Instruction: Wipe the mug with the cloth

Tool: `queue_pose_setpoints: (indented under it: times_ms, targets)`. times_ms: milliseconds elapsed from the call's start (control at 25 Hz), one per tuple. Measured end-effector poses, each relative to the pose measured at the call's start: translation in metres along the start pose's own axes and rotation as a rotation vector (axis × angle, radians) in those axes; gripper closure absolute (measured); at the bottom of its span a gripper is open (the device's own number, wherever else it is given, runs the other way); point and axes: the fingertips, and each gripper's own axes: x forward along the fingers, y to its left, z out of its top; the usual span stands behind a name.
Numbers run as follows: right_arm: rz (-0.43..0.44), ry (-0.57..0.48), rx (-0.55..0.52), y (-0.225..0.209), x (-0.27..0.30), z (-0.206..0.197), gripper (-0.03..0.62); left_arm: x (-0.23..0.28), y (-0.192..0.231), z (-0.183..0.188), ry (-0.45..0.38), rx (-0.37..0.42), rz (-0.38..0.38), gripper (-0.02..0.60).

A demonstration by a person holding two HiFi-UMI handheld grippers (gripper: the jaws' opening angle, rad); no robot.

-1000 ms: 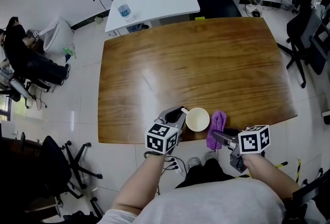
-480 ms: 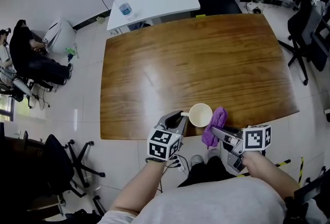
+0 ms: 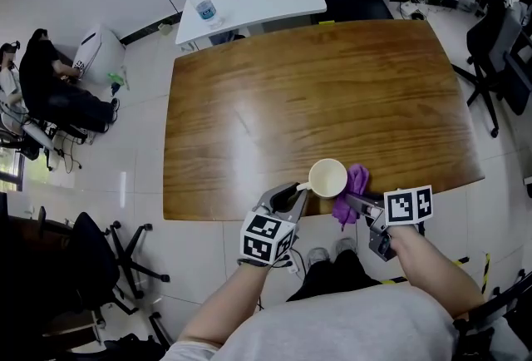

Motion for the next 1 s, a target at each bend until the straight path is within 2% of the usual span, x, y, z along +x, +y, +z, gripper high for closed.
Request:
queue_pose_setpoints:
  times_ms: [200, 400, 480, 720, 840, 1000]
  targets:
    - [-0.008, -0.010, -0.020, 0.000, -0.002, 0.004, 0.487, -0.001, -0.002, -0.001, 0.001, -0.021, -0.006, 0.526]
    - [-0.024, -0.029, -0.146, 0.020, -0.026, 0.010, 0.487, 0.000, -0.001, 0.000, -0.003, -0.059, 0.002, 0.523]
    - [-0.006, -0.050, -0.164, 0.036, -0.040, 0.007, 0.487, 0.001, -0.003, 0.000, 0.000, -0.059, 0.002, 0.523]
    - [0.061, -0.120, -0.081, 0.061, -0.053, 0.003, 0.487, 0.002, -0.027, -0.002, 0.027, -0.050, -0.035, 0.517]
    - [0.055, -0.136, -0.047, 0.050, -0.050, 0.007, 0.487, 0.006, -0.042, -0.003, 0.038, -0.040, -0.063, 0.512]
    - [0.002, -0.127, -0.035, 0.021, -0.041, 0.010, 0.487, 0.011, -0.052, -0.004, 0.045, -0.022, -0.085, 0.511]
